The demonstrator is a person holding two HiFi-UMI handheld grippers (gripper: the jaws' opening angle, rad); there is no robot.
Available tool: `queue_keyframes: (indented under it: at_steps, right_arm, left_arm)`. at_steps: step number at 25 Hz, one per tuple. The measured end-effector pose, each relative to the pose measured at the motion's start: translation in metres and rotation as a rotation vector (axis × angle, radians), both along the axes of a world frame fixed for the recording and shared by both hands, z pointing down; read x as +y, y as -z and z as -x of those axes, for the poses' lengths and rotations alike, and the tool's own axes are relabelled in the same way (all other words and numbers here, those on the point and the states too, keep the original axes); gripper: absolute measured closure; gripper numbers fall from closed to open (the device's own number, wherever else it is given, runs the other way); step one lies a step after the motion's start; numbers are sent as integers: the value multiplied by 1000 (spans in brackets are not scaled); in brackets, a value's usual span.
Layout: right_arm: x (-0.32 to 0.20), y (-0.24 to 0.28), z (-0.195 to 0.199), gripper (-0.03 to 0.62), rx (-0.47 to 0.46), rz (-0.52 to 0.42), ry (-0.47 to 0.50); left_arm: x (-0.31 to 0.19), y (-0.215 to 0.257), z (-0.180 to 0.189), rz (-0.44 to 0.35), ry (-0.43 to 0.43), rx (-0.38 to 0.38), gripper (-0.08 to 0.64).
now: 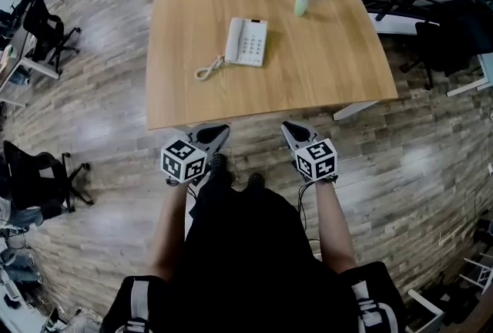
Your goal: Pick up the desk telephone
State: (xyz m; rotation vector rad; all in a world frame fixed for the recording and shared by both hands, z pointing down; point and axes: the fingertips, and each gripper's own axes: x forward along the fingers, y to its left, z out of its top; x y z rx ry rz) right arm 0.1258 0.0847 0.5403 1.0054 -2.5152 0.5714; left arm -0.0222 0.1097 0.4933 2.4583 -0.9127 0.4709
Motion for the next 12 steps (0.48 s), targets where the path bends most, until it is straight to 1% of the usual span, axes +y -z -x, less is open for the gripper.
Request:
queue_keyframes:
  at_steps: [3, 7, 9, 12]
  right_arm:
    - [-1, -1, 2, 566, 4, 3, 6]
    - [-5, -5, 12, 568, 11, 5, 0]
    - [-7, -4, 17, 567, 14, 5, 1]
    - [-10, -3, 19, 566, 41, 3, 6]
  left_arm:
    - [0, -1, 1, 3, -3, 3, 541]
    - [0, -8, 13, 14, -2, 7, 541]
    - [-6, -11, 19, 20, 6, 15, 541]
    - [-21, -10, 20, 18, 4, 39, 541]
